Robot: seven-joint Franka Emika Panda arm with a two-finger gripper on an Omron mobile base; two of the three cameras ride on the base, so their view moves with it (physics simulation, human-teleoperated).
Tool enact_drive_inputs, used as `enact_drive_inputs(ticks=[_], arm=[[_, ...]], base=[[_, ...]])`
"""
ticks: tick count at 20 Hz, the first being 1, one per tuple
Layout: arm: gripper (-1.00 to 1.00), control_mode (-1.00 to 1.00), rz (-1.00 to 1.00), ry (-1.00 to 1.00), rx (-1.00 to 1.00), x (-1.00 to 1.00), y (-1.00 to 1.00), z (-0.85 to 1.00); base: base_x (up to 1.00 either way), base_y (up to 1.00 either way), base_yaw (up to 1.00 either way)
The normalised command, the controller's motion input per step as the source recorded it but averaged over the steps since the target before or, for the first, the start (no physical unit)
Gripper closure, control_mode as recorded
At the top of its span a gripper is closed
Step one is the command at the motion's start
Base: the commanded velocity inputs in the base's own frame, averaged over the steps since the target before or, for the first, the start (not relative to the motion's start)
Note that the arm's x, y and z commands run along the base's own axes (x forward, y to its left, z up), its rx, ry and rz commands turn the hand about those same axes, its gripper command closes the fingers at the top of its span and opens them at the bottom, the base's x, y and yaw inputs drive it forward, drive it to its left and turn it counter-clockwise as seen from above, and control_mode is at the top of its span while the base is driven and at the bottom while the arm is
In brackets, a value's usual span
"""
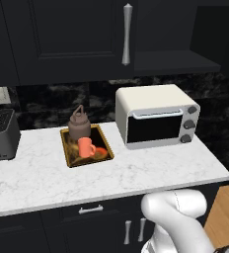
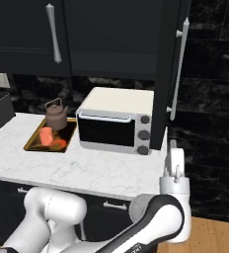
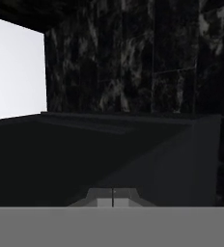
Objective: Pick the kettle from the counter and place it on the tray. Then pick the mug from the cabinet and place it on the tray. Then close the cabinet doors.
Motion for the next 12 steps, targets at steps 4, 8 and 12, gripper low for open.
enact_drive_inputs(ticks=[4,8,12], arm=[[1.0,-1.0,0.03,-0.13,0.06,0.0,-0.04,0.41],[1.0,-1.0,0.01,-0.13,0.02,0.0,0.0,0.32],[1.0,-1.0,0.0,-0.07,0.0,0.04,0.0,0.29]], base=[[0.0,0.0,0.0],[0.0,0.0,0.0],[0.0,0.0,0.0]])
